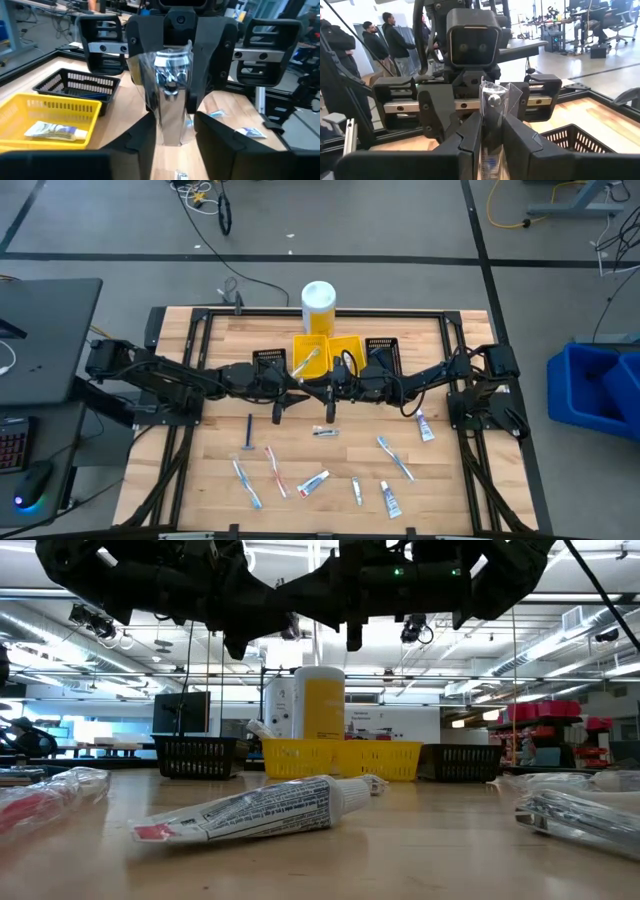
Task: Pick & Place Travel size toiletries
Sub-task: Put the silver nail cutter into the left black bin
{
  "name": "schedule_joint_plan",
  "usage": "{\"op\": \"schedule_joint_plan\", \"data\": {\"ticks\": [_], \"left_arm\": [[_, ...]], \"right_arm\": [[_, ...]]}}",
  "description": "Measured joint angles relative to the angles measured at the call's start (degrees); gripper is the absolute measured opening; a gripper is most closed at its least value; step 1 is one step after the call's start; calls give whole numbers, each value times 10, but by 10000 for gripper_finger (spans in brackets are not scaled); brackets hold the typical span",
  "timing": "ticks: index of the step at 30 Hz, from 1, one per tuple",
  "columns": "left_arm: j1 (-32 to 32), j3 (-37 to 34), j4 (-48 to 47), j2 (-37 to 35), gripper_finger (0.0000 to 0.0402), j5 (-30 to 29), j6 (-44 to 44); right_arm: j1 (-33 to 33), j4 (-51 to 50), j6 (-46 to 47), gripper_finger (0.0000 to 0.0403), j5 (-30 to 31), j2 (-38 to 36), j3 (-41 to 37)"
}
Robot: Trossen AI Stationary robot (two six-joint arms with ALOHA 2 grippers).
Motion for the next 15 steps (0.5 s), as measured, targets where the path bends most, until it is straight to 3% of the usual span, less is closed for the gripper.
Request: {"op": "schedule_joint_plan", "data": {"ticks": [8,15], "left_arm": [[0,0,2,0,56,14,-2],[0,1,-13,0,65,2,-20]], "right_arm": [[0,2,-8,66,-2,0,0],[0,-16,-28,86,-3,0,0]]}}
